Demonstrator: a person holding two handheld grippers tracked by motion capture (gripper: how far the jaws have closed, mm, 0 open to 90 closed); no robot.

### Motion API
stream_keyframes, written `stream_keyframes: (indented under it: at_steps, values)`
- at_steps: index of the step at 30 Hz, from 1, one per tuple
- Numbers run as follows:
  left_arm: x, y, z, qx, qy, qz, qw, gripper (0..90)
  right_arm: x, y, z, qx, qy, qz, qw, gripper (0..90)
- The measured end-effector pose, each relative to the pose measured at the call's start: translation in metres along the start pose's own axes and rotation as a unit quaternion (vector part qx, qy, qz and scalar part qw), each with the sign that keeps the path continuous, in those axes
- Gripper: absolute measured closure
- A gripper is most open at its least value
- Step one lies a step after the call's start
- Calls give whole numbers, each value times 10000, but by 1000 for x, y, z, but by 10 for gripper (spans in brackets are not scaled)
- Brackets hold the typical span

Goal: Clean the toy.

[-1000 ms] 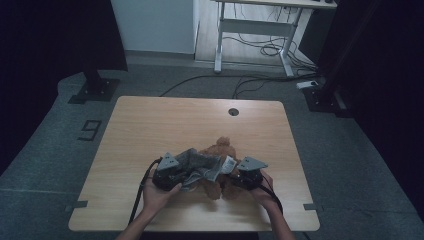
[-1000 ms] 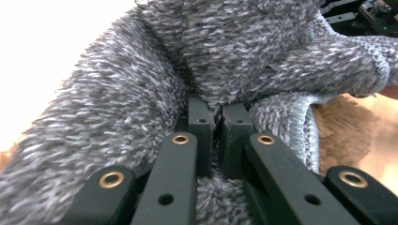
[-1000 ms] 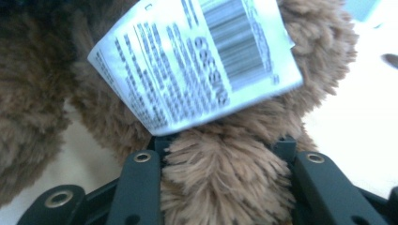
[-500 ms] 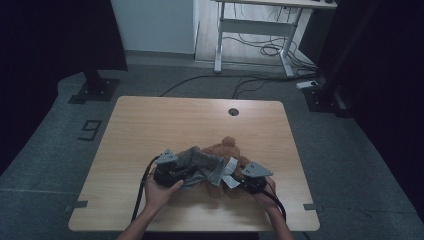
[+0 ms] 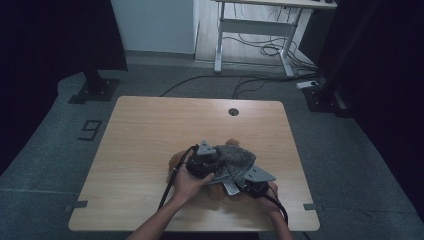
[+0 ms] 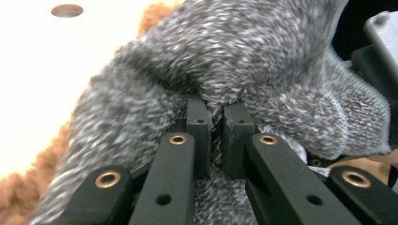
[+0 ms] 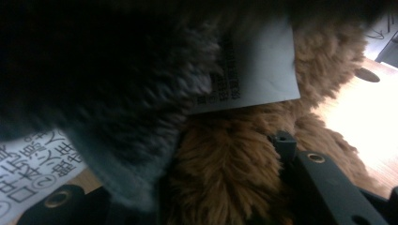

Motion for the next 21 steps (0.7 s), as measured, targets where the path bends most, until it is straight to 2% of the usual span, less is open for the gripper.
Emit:
stream_keyframes:
  at_steps: [2,7,10,14,17,21]
  values:
    - [9,-8,-6,85,43,-1,10000,834,1,0,-2,-15,42,36,10000,591]
    - [40,-39,-23,293,147,252,9991,836,1,1,-3,-28,57,57,10000,592]
    - [61,-58,-33,532,306,261,9978,838,1,0,-2,-34,95,95,9999,592]
    - [86,-77,-44,724,487,440,9952,836,0,0,-2,-64,99,86,9999,592]
    - [94,-90,-58,884,465,565,9934,835,0,0,-3,-72,91,94,9999,592]
    - [93,-108,-74,1107,276,747,9907,836,0,0,-4,-97,93,89,9999,592]
Point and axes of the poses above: each handheld gripper's, and its own axes: x roughly backward along the jaws, z roughly out of its top, y roughly to its right, the point moved 3 cm from there along -x, roughly forward along the jaws, and after that the axes turned 5 degrees about x, right-handed, at the moved point
